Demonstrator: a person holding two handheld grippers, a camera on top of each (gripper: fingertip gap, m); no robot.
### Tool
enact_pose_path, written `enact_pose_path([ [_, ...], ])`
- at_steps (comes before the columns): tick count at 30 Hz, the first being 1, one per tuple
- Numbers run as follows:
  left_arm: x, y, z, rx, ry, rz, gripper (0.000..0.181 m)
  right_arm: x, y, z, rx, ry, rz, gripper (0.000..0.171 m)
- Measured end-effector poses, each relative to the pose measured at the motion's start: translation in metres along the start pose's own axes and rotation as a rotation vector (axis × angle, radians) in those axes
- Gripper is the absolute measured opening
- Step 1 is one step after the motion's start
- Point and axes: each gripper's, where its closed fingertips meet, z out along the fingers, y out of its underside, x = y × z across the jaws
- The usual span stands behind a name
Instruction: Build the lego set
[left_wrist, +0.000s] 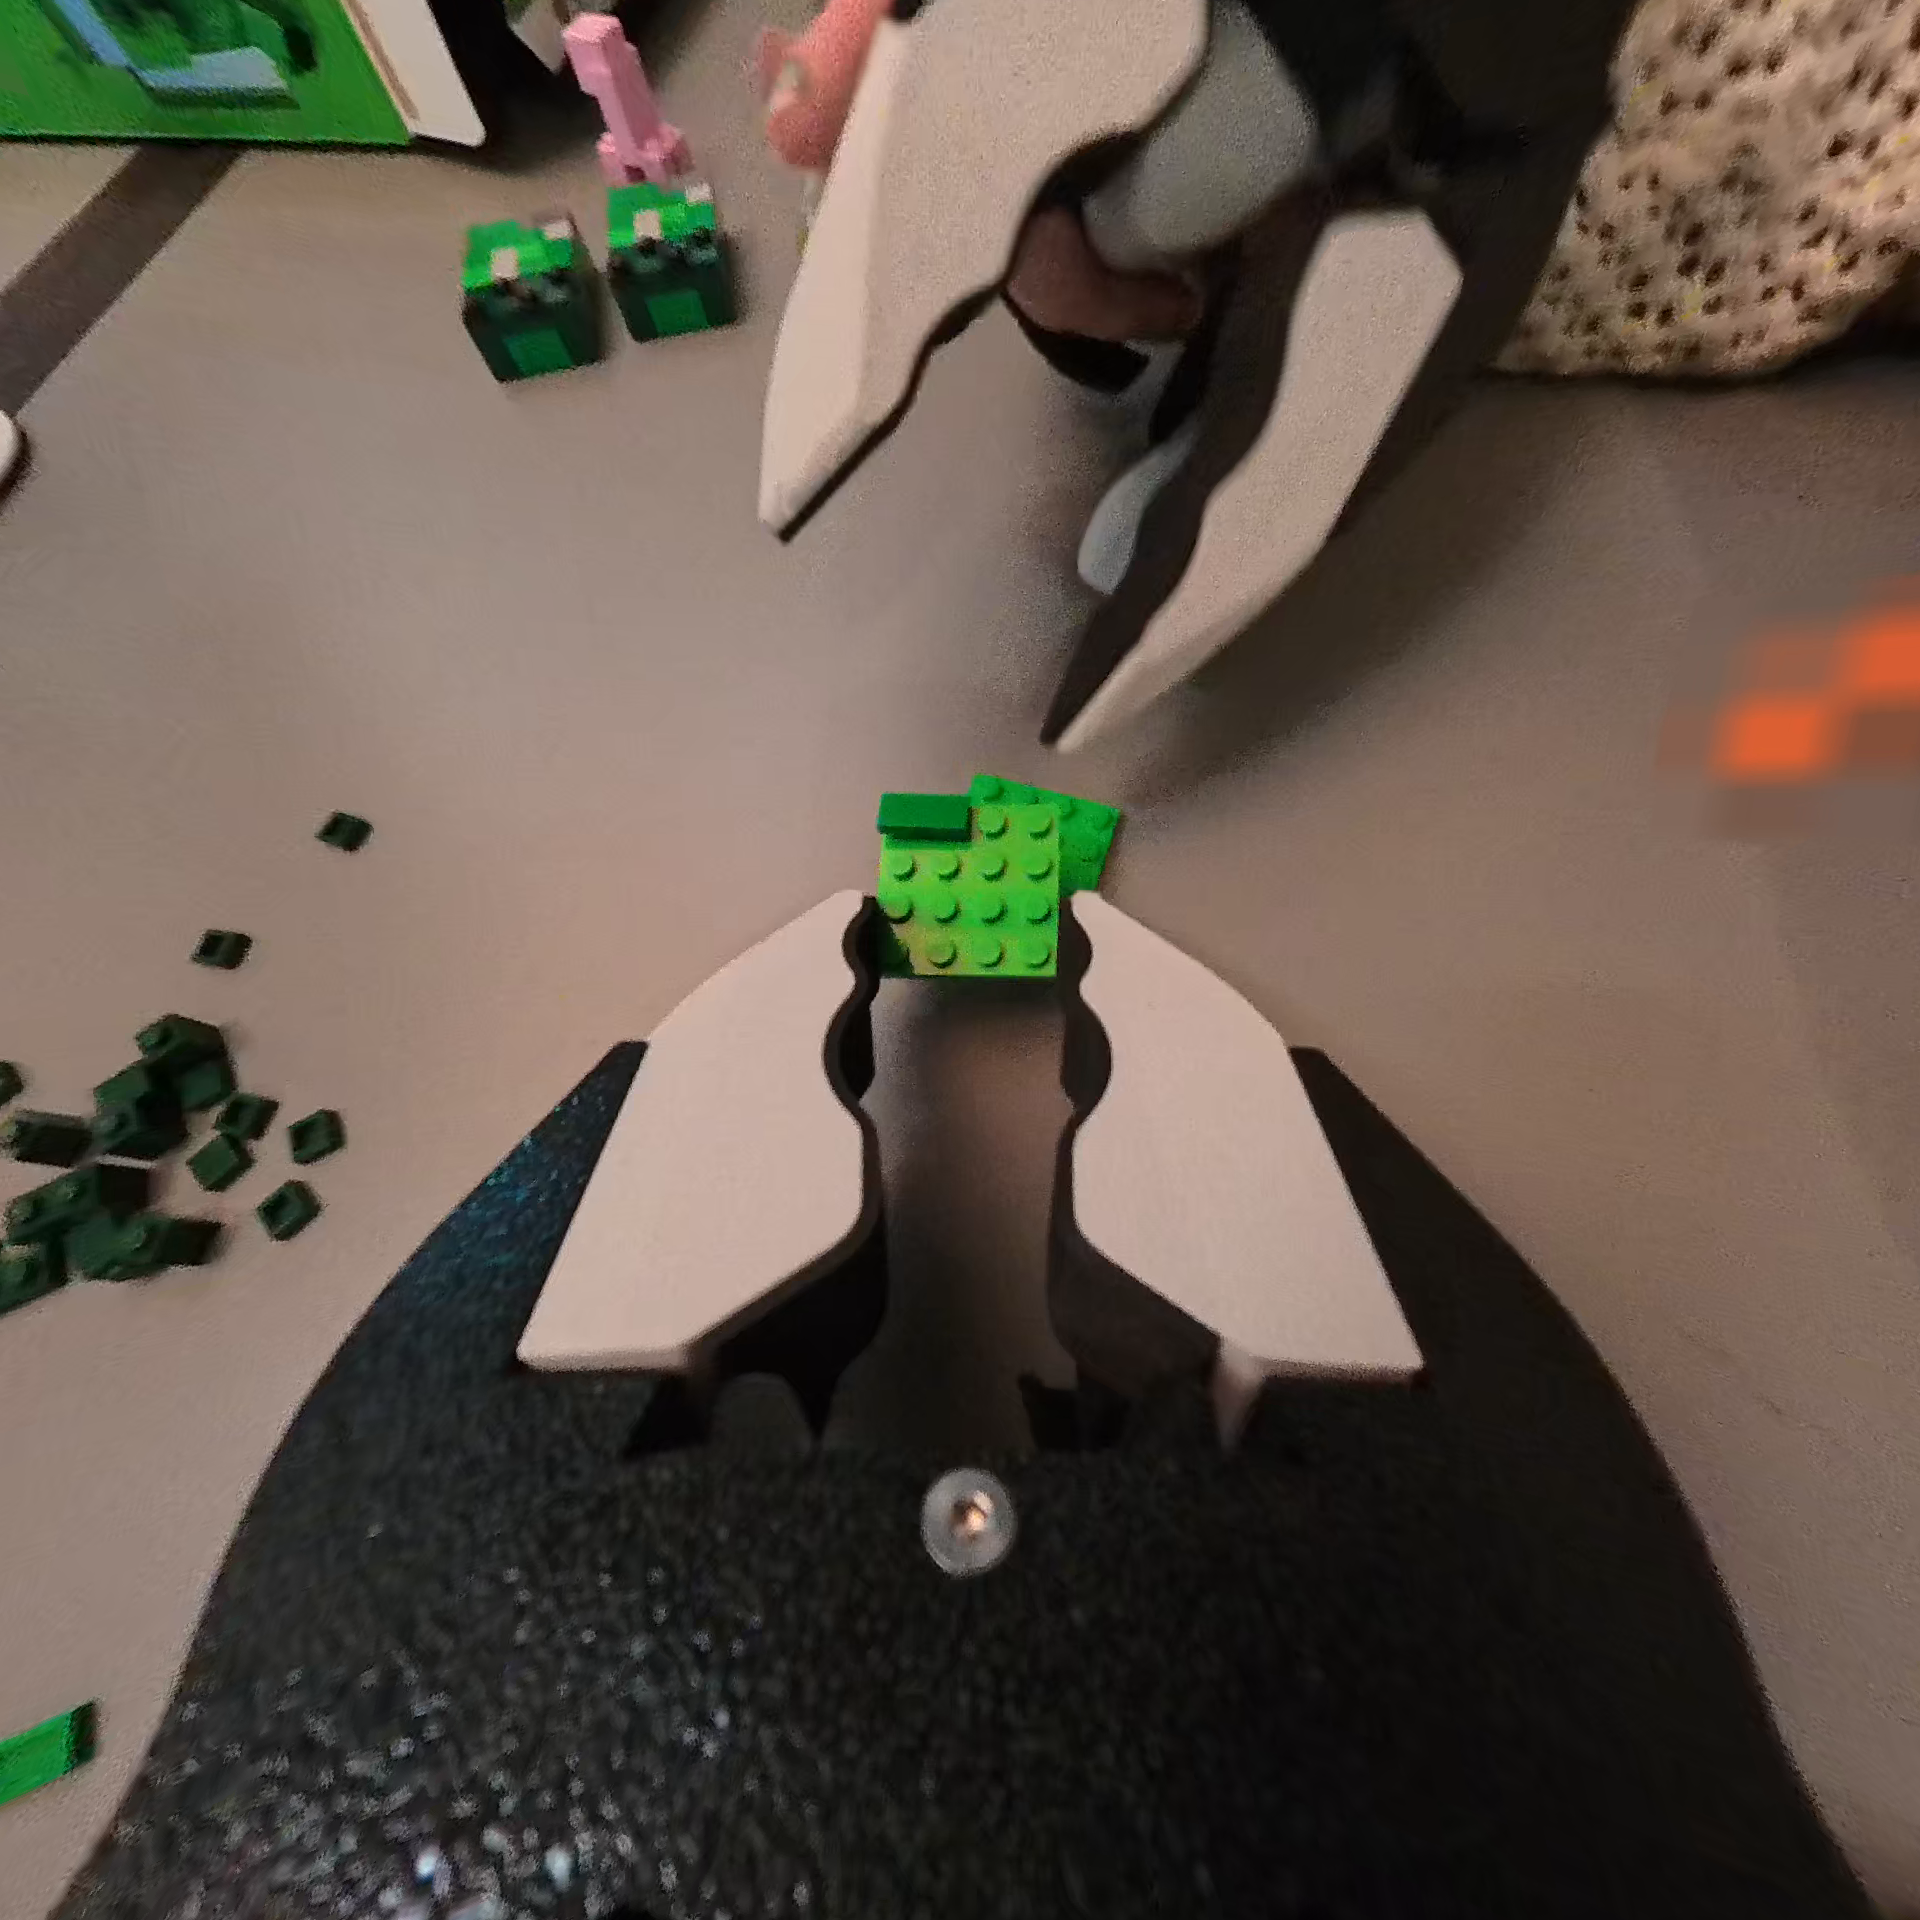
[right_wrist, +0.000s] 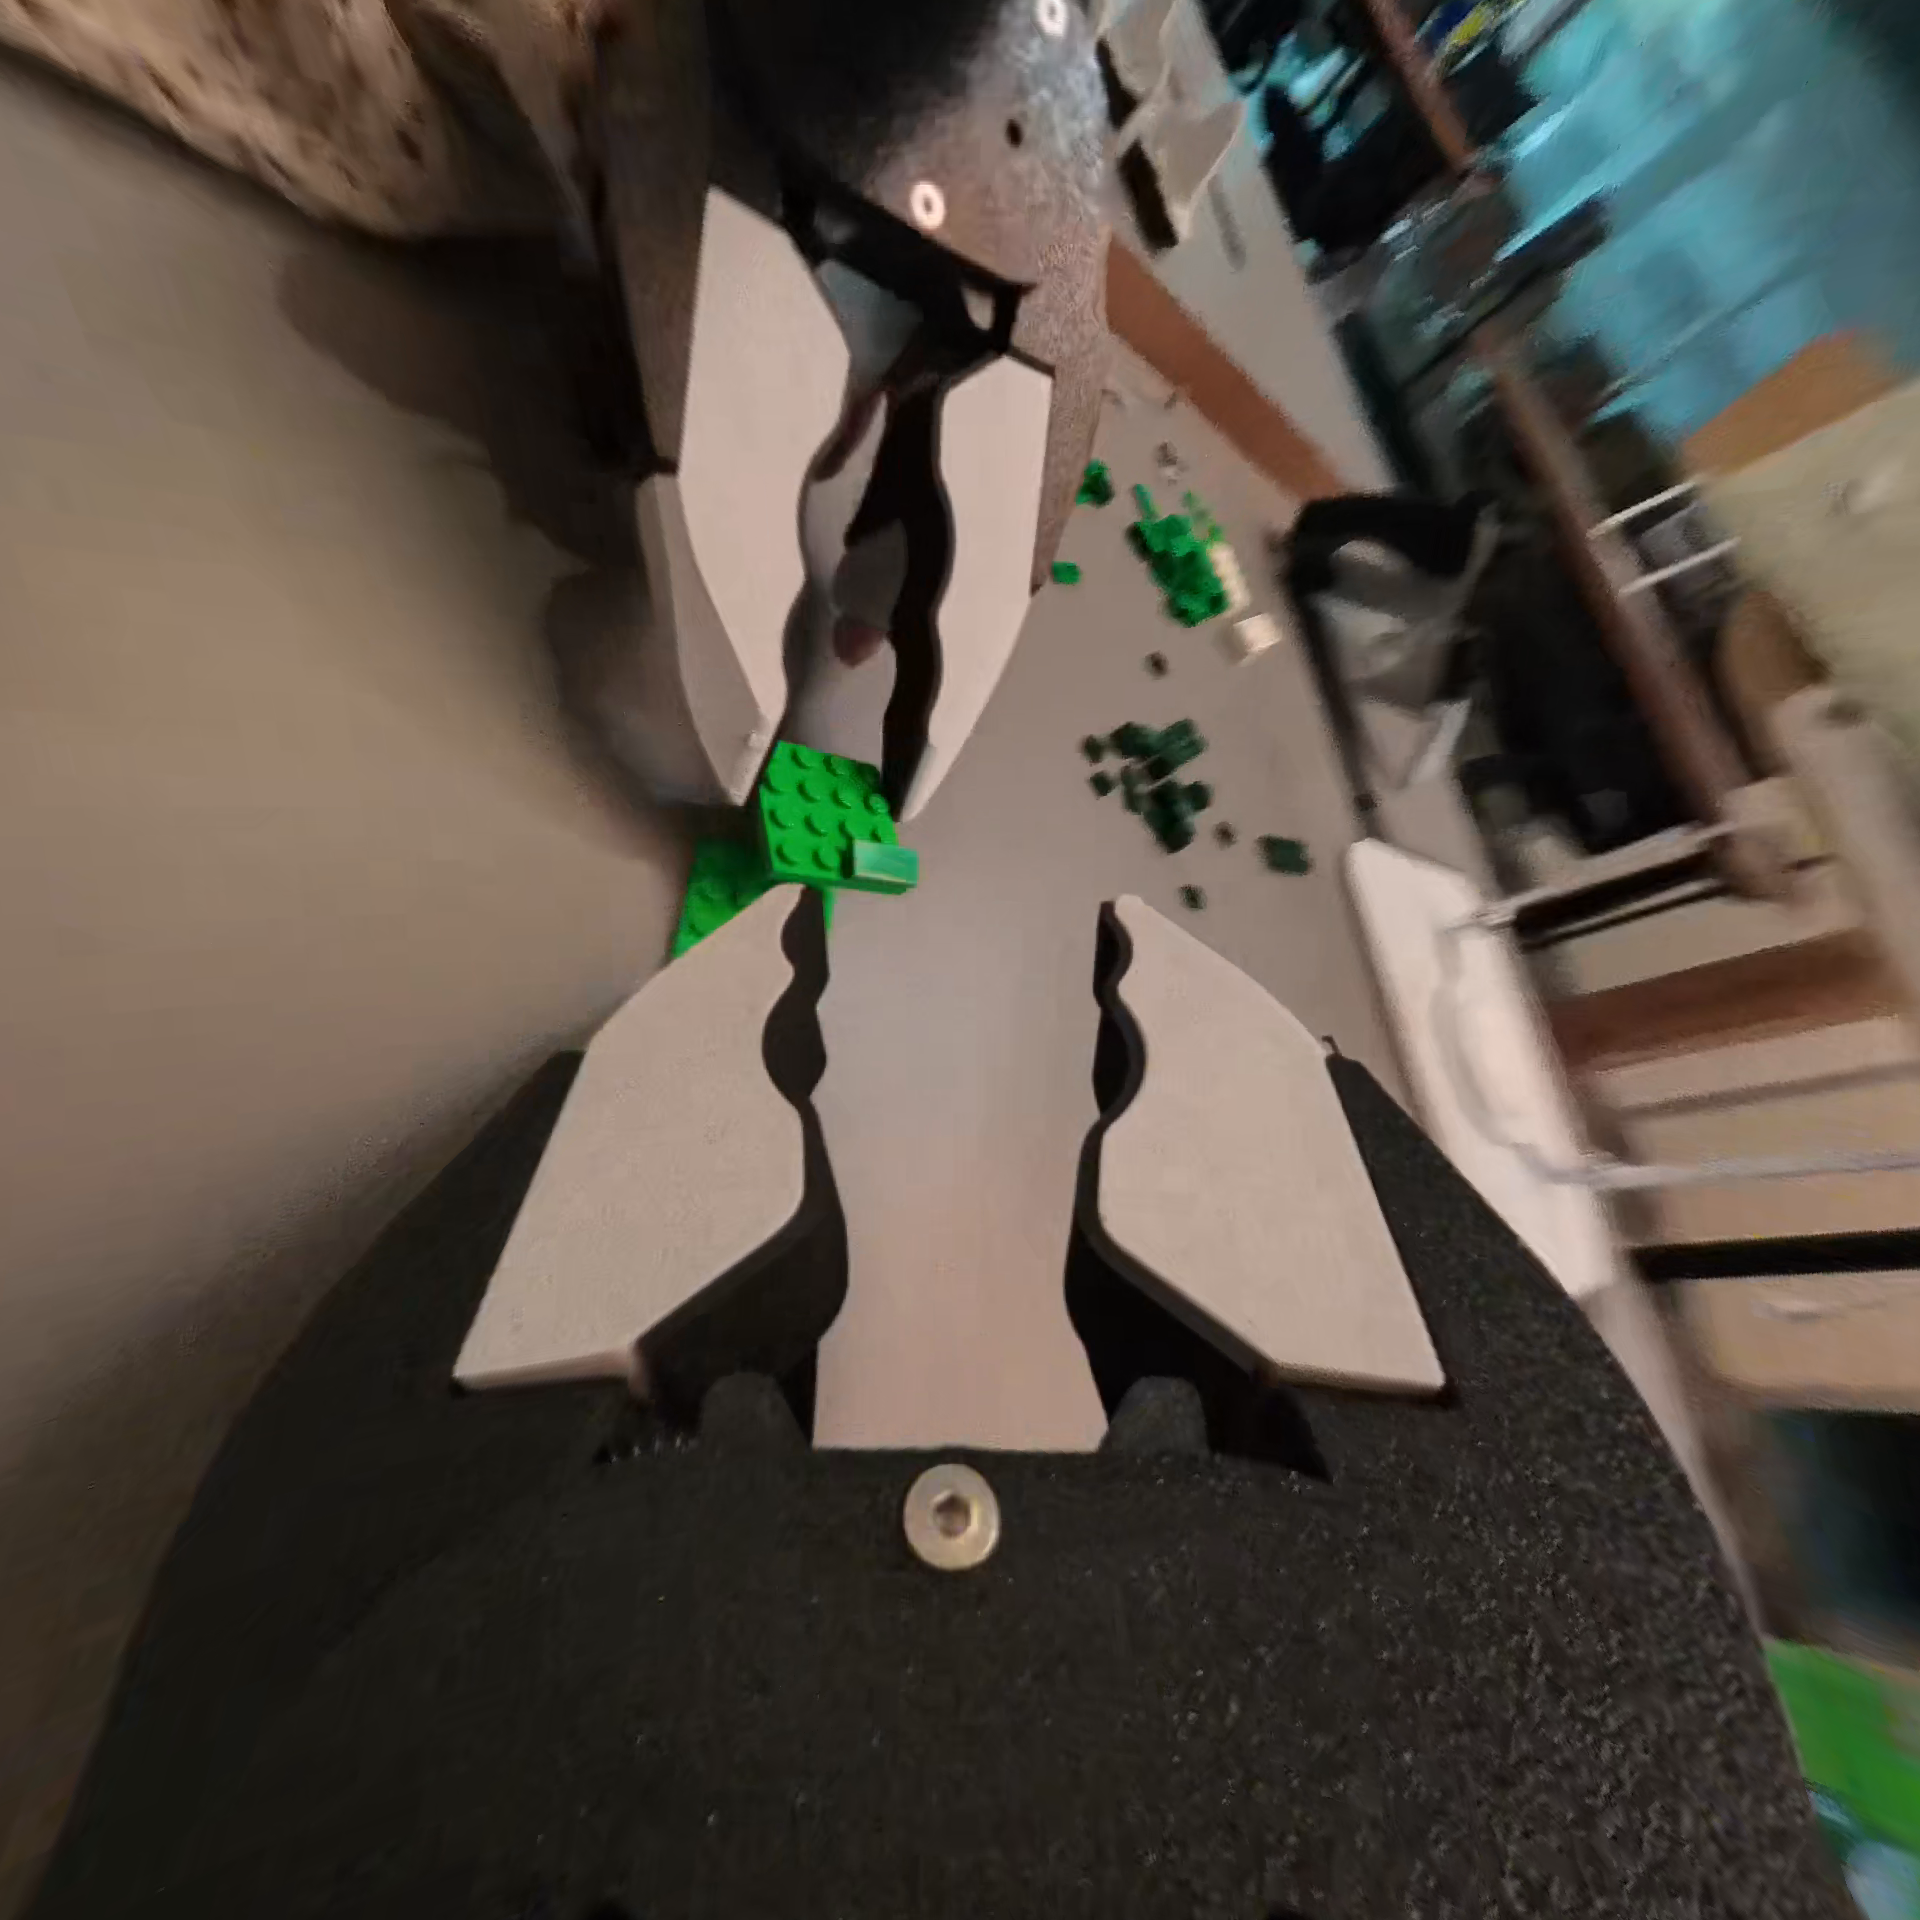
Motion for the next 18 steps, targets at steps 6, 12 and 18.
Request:
enact_pose_path([
  [6,-0.004,-0.017,-0.008,0.068,-0.034,-0.019,0.033,-0.004,-0.001,0.017,-0.076,0.183,-0.392,0.063],
  [12,-0.003,-0.021,-0.01,0.094,-0.021,-0.039,0.033,-0.002,-0.002,0.026,-0.097,0.299,-0.565,0.042],
  [18,0.0,-0.023,-0.01,0.098,-0.008,-0.047,0.033,-0.006,-0.002,0.031,-0.122,0.338,-0.632,0.022],
])
